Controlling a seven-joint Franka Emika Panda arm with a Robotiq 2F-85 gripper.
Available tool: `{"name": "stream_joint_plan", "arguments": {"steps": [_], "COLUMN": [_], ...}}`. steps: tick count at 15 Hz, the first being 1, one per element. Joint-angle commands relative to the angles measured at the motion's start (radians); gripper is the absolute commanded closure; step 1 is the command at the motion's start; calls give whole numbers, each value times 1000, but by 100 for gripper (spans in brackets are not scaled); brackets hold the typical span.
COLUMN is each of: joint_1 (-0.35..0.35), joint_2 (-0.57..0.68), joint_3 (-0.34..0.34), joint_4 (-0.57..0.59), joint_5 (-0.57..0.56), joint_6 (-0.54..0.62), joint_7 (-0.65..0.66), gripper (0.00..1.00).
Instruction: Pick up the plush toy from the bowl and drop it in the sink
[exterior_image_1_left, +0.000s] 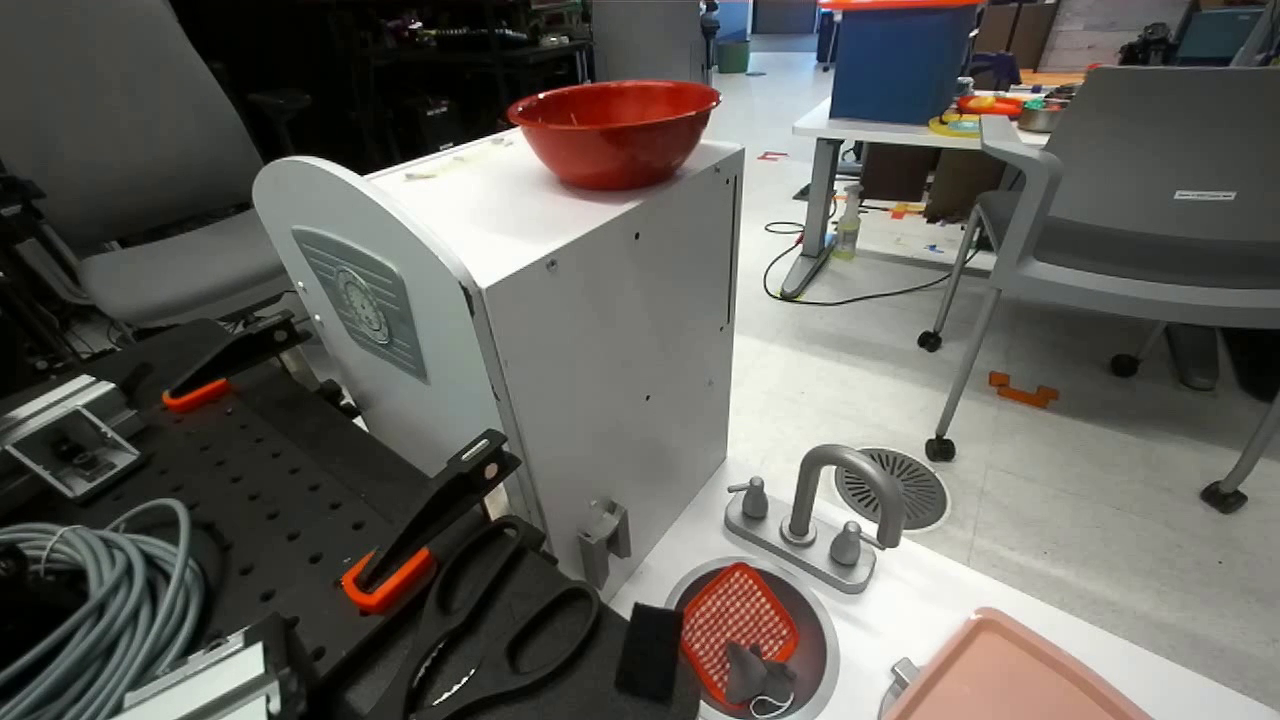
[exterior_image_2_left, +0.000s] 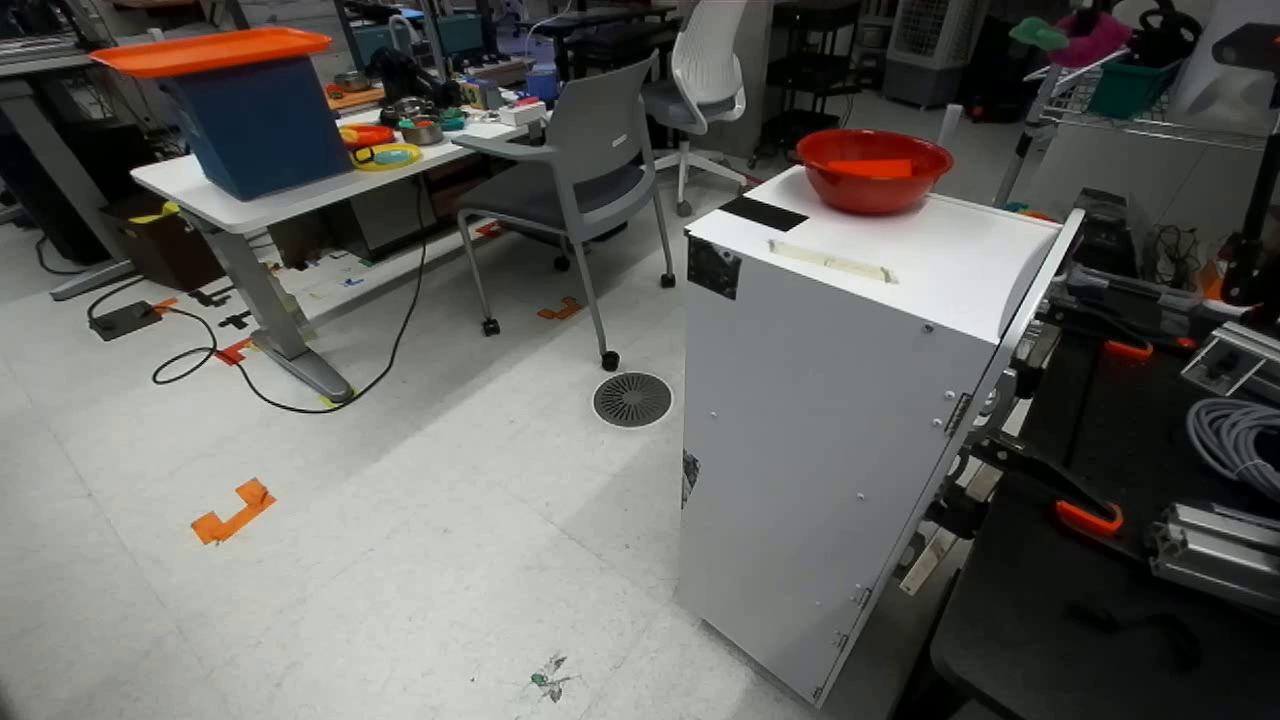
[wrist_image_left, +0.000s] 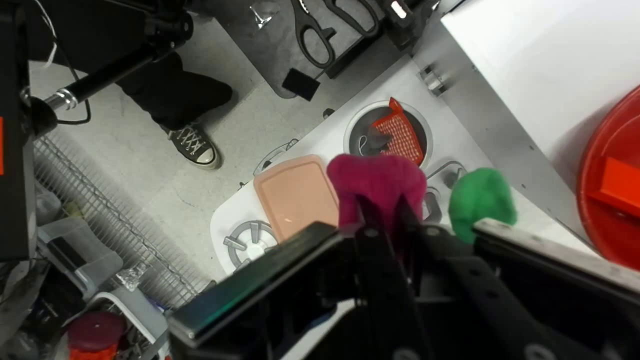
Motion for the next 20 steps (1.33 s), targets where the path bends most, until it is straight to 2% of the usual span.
{"name": "stream_joint_plan", "arguments": {"steps": [1, 5, 9, 10, 11, 20], "joint_1": [-22, -24, -21, -20, -21, -24], "joint_2": [-1, -6, 5, 10, 12, 18], "joint_3": [-17, -18, -13, -12, -12, -13], "joint_4": [-17, -62, -106, -110, -114, -124], "joint_5": [-12, 27, 157, 196, 226, 322], "joint_6": [95, 254, 382, 387, 386, 367], "joint_7": [-11, -72, -194, -226, -252, -353], "gripper": [98, 98, 98, 66, 65, 2]}}
